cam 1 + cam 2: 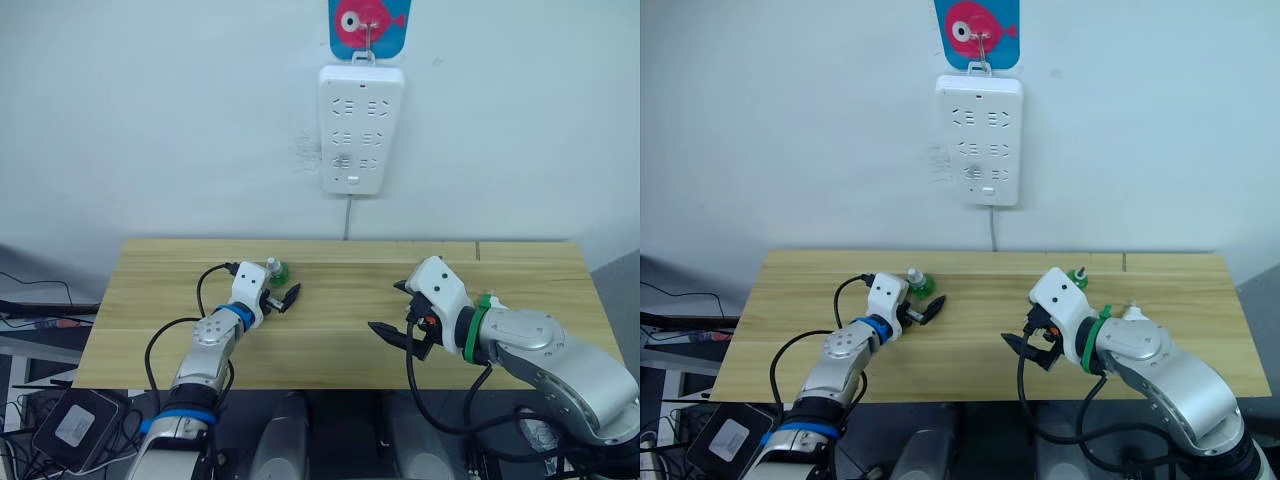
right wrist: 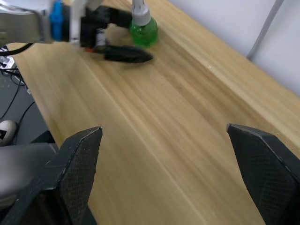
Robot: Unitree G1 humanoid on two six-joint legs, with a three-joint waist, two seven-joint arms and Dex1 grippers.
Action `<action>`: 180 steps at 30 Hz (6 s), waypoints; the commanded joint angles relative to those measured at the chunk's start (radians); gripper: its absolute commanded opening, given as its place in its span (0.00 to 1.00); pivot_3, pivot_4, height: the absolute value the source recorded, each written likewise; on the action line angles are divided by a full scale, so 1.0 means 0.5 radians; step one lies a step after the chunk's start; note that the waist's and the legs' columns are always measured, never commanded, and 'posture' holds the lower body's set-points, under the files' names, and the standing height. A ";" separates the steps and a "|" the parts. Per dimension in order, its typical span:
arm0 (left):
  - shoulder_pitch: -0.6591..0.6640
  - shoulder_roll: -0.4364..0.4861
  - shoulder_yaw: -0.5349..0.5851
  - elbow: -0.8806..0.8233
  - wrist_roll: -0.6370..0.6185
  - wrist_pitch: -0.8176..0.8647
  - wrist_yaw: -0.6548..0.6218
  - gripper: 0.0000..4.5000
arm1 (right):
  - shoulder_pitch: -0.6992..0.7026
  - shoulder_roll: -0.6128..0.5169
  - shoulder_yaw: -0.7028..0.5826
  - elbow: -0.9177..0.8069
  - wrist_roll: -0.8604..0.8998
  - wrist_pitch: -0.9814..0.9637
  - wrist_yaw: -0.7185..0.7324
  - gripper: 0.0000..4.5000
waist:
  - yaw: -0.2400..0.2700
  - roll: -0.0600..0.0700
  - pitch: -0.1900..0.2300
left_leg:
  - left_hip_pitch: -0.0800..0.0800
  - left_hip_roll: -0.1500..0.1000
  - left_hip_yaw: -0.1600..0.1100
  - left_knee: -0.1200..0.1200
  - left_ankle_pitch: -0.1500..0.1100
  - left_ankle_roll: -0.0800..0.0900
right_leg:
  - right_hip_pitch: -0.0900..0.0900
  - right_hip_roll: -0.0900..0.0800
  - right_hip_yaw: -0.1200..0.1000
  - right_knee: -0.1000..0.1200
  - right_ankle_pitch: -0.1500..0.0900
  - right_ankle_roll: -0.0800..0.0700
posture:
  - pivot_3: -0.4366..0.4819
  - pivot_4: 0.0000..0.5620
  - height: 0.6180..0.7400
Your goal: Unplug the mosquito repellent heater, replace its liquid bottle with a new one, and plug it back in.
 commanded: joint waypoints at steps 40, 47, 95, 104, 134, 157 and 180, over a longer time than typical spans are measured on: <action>-0.479 0.427 -0.520 -1.262 -0.487 0.860 -1.490 0.51 | -0.587 0.079 -0.110 0.378 0.395 -0.421 0.428 1.00 | -0.025 -0.002 -0.011 | -0.018 0.001 0.000 -0.002 0.007 -0.013 | -0.014 -0.001 -0.003 -0.017 0.003 0.004 | 0.47 0.36 0.94; -0.534 0.423 -0.517 -1.253 -0.481 0.898 -1.518 0.51 | -0.623 0.138 0.058 0.469 0.211 -0.587 0.371 1.00 | -0.023 -0.002 -0.055 | -0.036 0.000 0.001 0.003 0.009 -0.015 | -0.036 -0.001 -0.003 -0.009 0.003 0.004 | 0.47 0.33 0.94; -0.375 0.350 -0.350 -1.338 -0.691 1.065 -1.364 0.52 | -0.541 0.103 0.009 0.510 0.149 -0.839 0.549 0.24 | -0.010 0.000 -0.201 | -0.034 -0.003 0.002 0.030 0.012 -0.019 | -0.038 0.003 -0.001 0.024 0.004 0.003 | 0.50 0.26 0.94; -0.343 0.426 -0.423 -1.422 -0.627 0.885 -1.483 0.52 | -0.632 -0.009 0.064 0.691 0.242 -0.946 0.956 0.24 | -0.009 0.000 -0.205 | -0.033 -0.004 0.003 0.031 0.012 -0.019 | -0.038 0.005 -0.001 0.027 0.004 0.003 | 0.50 0.28 0.94; -0.232 0.241 -0.401 -1.442 -0.552 0.975 -0.923 0.52 | -0.101 0.528 0.216 0.133 -0.414 -0.953 -0.281 0.78 | -0.031 0.002 -0.217 | -0.027 -0.002 0.006 0.034 0.012 -0.018 | -0.038 0.006 0.002 0.041 0.004 0.003 | 0.45 0.30 0.94; -0.104 0.608 -0.461 -1.703 -0.731 0.972 -1.528 0.51 | -0.811 -0.157 0.276 0.936 0.144 -1.101 1.434 0.23 | -0.028 0.006 -0.225 | -0.016 0.000 0.008 0.030 0.007 -0.009 | -0.027 0.009 0.001 0.038 0.003 0.002 | 0.51 0.31 0.94; -0.074 0.432 -0.475 -1.548 -0.582 0.768 -1.308 0.51 | -0.429 0.228 0.085 0.261 -0.092 -0.747 0.167 1.00 | -0.039 0.007 -0.226 | -0.018 -0.001 0.009 0.032 0.008 -0.010 | -0.031 0.006 0.002 0.040 0.003 0.002 | 0.45 0.32 0.94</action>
